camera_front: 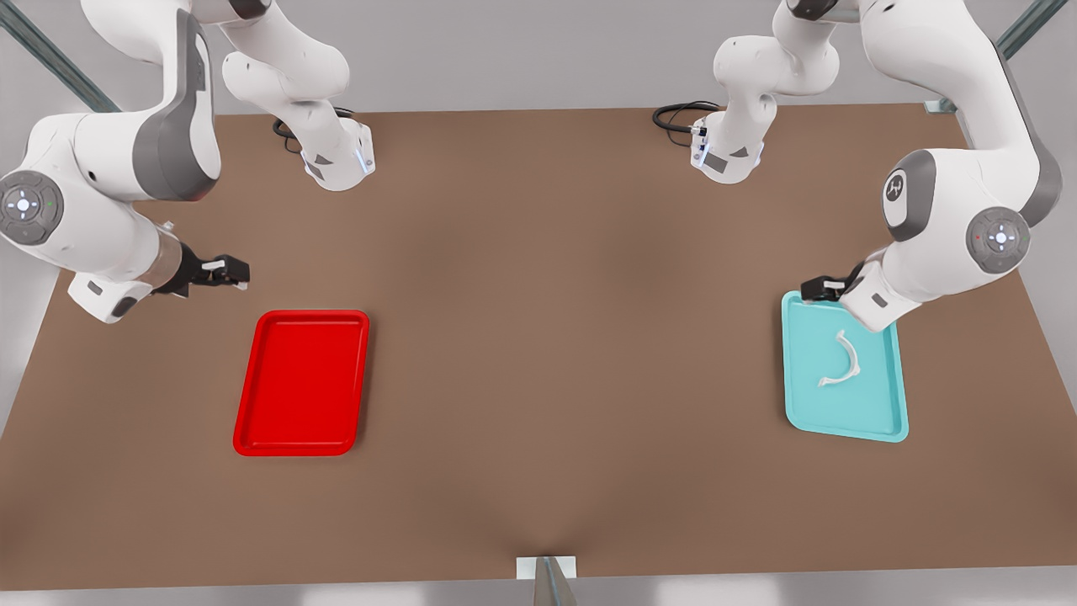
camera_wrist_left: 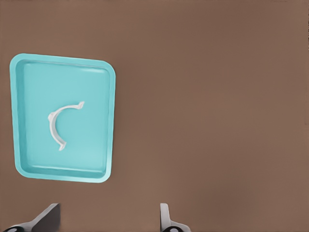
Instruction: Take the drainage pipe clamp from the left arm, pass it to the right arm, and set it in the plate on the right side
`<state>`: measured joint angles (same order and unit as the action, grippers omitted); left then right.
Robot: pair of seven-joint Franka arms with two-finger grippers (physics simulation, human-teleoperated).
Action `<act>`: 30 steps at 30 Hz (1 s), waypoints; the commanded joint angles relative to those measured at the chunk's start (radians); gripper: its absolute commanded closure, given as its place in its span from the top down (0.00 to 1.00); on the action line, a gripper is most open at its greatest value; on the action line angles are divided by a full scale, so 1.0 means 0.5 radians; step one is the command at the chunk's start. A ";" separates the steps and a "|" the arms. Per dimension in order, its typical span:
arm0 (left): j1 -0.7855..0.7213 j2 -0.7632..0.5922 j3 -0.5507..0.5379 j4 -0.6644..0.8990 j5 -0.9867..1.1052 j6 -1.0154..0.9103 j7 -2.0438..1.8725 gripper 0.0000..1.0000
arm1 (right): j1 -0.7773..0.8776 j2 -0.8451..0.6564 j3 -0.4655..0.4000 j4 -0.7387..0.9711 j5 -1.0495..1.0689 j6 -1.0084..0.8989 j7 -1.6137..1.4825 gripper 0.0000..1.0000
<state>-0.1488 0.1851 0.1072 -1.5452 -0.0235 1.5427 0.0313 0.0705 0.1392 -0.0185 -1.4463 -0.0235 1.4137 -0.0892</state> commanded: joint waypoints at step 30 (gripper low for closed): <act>0.558 0.989 0.068 -0.306 -0.214 1.480 3.914 1.00 | 0.000 0.047 0.009 -0.025 0.023 0.142 -0.092 1.00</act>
<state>0.1303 0.6801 0.1409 -1.6954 -0.1312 2.2546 1.4161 0.0707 0.1634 -0.0139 -1.4593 -0.0130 1.4847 -0.1263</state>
